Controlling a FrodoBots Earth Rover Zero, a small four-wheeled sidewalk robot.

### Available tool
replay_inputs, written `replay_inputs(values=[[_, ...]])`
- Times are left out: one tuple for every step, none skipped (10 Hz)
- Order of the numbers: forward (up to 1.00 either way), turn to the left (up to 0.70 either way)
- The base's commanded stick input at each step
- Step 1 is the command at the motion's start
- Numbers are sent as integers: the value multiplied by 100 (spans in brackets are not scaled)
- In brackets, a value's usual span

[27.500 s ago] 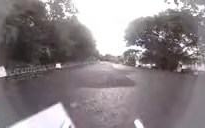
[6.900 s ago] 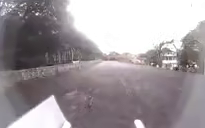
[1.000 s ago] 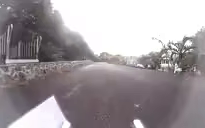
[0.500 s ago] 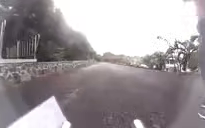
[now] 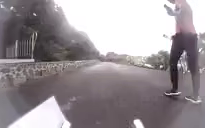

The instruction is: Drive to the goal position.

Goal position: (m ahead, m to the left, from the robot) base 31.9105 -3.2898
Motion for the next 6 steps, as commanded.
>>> replay_inputs(values=[[100, 0], [100, 0], [100, 0], [100, 0], [100, 0], [100, 0]])
